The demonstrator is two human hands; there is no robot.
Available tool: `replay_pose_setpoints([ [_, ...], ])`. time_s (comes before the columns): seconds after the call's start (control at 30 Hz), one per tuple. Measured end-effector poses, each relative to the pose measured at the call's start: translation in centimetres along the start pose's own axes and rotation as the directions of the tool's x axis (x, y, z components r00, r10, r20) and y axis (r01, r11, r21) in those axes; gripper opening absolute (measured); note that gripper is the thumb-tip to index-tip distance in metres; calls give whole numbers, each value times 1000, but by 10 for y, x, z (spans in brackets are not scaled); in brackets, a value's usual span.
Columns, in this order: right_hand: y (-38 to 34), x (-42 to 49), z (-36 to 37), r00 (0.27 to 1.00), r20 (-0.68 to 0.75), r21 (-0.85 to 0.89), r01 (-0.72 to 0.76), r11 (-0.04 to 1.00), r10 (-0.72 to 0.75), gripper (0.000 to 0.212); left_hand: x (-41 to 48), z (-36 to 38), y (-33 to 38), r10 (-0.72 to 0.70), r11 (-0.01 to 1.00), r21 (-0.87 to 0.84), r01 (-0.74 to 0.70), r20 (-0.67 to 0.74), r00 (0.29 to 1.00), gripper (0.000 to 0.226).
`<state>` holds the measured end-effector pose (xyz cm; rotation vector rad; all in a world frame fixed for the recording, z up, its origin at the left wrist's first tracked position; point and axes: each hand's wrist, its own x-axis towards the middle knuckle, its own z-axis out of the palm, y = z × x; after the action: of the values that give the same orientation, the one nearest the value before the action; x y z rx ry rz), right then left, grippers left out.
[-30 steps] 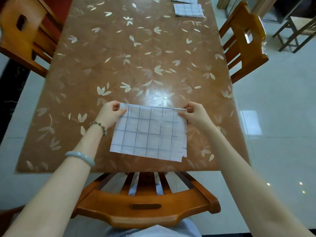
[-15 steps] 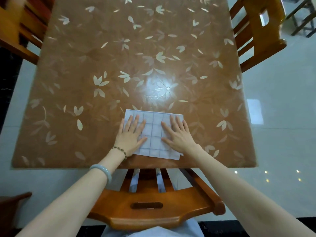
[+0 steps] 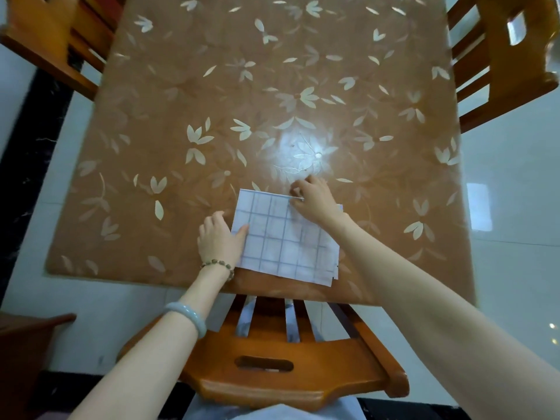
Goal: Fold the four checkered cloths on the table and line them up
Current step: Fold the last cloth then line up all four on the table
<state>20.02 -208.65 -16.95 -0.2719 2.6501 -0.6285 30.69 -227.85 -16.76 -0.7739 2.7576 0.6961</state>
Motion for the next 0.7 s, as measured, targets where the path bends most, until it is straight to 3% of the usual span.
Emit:
replay_pose_setpoints([
  [0.1, 0, 11, 2, 999, 28, -38, -25, 999, 27, 23, 0, 1, 3, -58, 998, 17, 57, 60, 997, 61],
  [0.2, 1, 17, 1, 996, 85, -62, -20, 998, 26, 16, 6, 2, 5, -108, 994, 18, 107, 146, 983, 42],
  [0.3, 3, 18, 0, 992, 124, -30, -14, 999, 18, 16, 9, 3, 5, -55, 997, 63, 43, 197, 979, 25],
  [0.4, 1, 11, -13, 976, 211, 195, -94, 976, 52, 12, 11, -5, 7, 27, 999, -47, -17, 215, 976, 18],
  [0.5, -5, -3, -38, 961, 271, 435, -164, 886, 45, 4, 22, -27, 5, 3, 946, -305, 112, 353, 936, 20],
  [0.57, -10, -15, -54, 963, 267, 524, -186, 831, 47, 7, 30, -46, 1, -32, 811, -507, 293, 462, 887, 30],
  [0.63, -12, -25, -66, 966, 251, 629, -207, 750, 57, 10, 34, -64, -1, 19, 568, -672, 476, 589, 808, 32],
  [0.7, -14, -34, -72, 969, 241, 730, -220, 647, 58, 23, 33, -73, -4, 138, 298, -729, 617, 672, 727, 49],
])
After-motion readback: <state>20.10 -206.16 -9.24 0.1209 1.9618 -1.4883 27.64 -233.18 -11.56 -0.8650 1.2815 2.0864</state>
